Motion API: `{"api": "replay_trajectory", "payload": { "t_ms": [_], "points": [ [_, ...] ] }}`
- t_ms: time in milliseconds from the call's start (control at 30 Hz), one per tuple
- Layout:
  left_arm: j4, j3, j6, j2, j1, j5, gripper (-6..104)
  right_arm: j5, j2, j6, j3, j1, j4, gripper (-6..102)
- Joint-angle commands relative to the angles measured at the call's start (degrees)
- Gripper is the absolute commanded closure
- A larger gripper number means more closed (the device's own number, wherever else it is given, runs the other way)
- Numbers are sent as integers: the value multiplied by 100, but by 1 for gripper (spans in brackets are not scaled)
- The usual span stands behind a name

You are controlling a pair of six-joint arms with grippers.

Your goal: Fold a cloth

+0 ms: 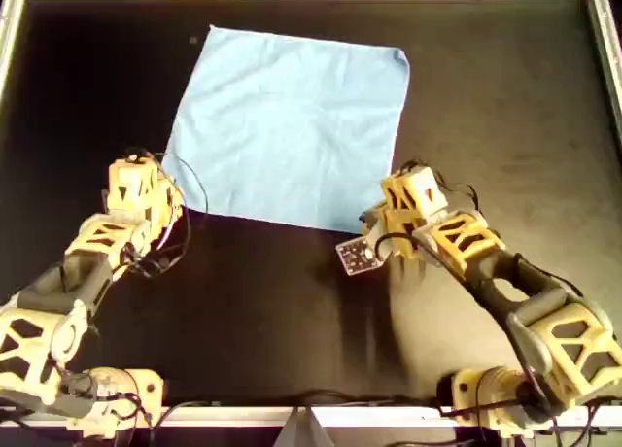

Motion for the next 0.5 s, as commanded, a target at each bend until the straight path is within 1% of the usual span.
{"api": "replay_trajectory", "payload": {
  "t_ms": [0,100,300,400,467],
  "points": [
    [26,-88,9,-18,-88,-26,33,53,9,-18,-343,-62,-220,20],
    [26,-97,9,-97,-141,-26,33,53,-123,-18,-422,-62,-220,20],
    [26,-97,9,-105,-158,-26,33,53,-158,-18,-501,-62,-220,21],
    [26,-97,9,-88,-158,-26,34,53,-158,-18,-501,-70,-220,29],
    [35,-97,9,-70,-158,26,34,53,-141,-18,-501,-79,-220,39]
  ]
}}
